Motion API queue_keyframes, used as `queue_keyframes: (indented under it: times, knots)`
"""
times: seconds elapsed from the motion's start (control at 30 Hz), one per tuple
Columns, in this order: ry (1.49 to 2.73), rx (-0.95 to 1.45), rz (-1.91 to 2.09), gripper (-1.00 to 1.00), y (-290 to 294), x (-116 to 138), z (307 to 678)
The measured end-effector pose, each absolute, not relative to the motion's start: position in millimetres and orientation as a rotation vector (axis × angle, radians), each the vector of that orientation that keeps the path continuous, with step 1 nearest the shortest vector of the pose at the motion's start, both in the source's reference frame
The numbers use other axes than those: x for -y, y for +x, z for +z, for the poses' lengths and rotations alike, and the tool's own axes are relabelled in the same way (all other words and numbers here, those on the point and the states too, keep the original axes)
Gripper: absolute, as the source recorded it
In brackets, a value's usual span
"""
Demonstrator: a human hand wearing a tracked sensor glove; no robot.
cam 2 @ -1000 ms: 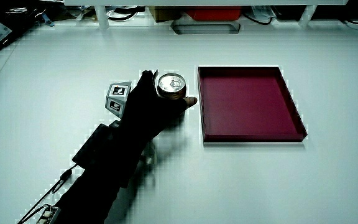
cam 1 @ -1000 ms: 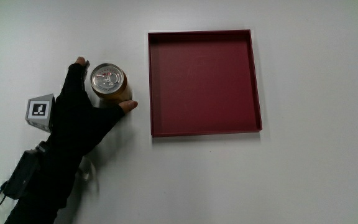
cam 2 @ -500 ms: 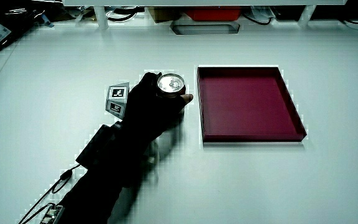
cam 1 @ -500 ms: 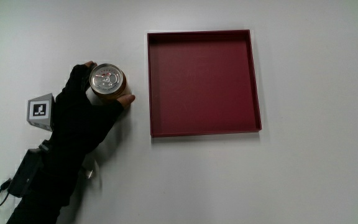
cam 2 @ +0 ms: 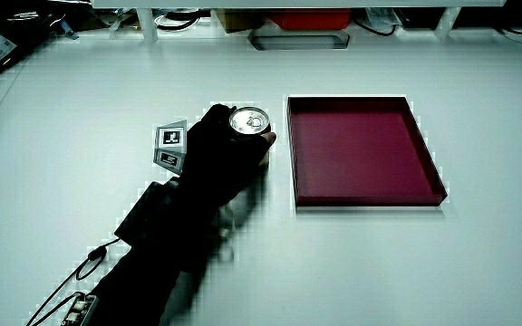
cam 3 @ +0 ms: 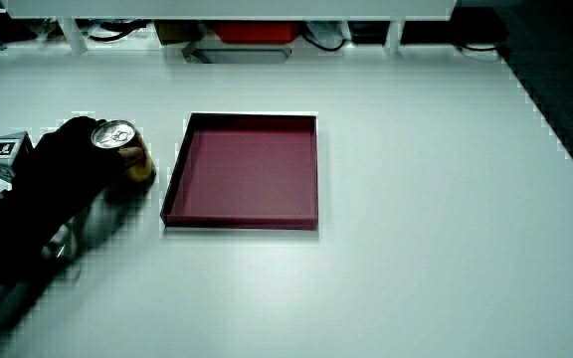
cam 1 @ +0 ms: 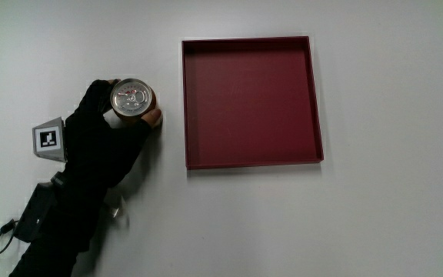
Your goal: Pick red bull from desk
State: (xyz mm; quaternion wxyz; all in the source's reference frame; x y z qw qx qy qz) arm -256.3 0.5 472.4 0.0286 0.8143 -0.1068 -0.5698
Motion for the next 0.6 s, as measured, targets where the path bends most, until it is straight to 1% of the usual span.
queue_keyframes:
  times: [0.07,0.13,0.2,0.27,0.33,0.47,0.53,0.6]
  knots:
    - [2.539,0.330,-1.740,1.00,-257.1,-1.0,472.7]
    - [2.519,0.312,-1.770,1.00,-255.9,-0.8,468.9]
    - [2.529,0.282,-1.777,1.00,-255.3,0.0,464.6]
    - [2.506,0.224,-1.836,1.00,-250.1,1.5,452.2]
    - [2.519,0.162,-1.829,1.00,-245.9,2.4,442.3]
    - [2.492,0.011,-1.886,1.00,-227.8,4.3,424.1]
    - [2.435,-0.044,-1.929,1.00,-216.3,5.5,417.6]
    - [2.414,-0.087,-1.939,1.00,-204.6,6.2,412.0]
